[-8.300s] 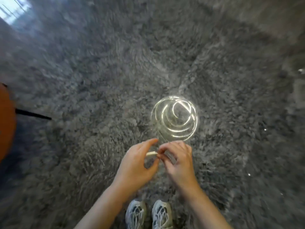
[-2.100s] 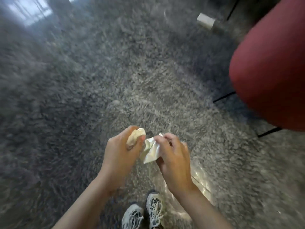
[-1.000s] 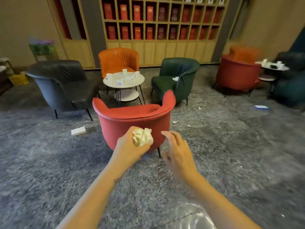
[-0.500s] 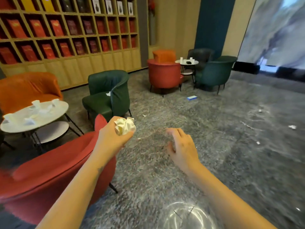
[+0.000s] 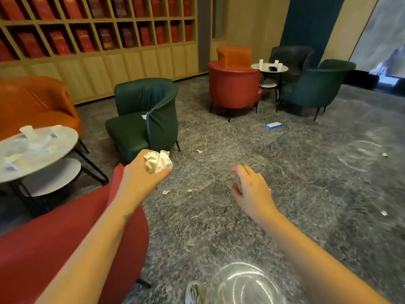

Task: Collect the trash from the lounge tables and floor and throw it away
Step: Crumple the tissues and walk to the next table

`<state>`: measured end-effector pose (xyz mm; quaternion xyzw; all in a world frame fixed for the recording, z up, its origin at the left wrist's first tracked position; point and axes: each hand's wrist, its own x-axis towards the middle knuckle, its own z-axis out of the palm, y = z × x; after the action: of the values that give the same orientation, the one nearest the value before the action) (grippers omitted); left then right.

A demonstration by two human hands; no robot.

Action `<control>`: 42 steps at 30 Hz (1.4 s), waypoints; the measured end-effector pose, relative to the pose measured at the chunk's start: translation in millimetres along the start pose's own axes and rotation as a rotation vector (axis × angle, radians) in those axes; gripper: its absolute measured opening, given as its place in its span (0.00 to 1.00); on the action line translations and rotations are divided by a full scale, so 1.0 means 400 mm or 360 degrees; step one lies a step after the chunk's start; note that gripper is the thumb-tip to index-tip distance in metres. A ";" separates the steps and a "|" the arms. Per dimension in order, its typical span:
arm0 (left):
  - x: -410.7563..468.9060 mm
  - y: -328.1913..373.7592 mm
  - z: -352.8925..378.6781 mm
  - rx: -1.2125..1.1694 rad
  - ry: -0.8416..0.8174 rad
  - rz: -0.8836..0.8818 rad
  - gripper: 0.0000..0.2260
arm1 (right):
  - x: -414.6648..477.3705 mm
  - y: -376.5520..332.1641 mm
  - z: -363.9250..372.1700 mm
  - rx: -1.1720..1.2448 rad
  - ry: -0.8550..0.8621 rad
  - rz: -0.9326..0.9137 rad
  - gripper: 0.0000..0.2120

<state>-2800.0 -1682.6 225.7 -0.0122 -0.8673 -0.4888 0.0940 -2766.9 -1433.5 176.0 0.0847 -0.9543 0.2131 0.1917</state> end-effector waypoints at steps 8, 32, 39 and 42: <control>0.554 -0.075 0.030 -0.0030 0.0060 -0.0068 0.13 | 0.516 0.096 0.193 -0.0020 -0.0110 0.0053 0.13; 1.906 -0.311 0.595 0.0146 0.0142 -0.0425 0.19 | 1.925 0.837 0.749 -0.0022 -0.0545 -0.0108 0.13; 2.200 -0.406 0.764 0.0117 0.0251 -0.0564 0.19 | 2.287 0.979 0.969 0.0065 -0.0728 -0.0322 0.15; 2.338 -0.479 0.878 0.0087 0.0372 -0.0662 0.20 | 2.425 1.071 1.109 0.0042 -0.0817 -0.0399 0.14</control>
<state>-3793.3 -1550.0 50.3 0.2257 -0.8473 -0.4721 0.0913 -3902.4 -1322.4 35.1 0.2557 -0.9508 0.1717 -0.0325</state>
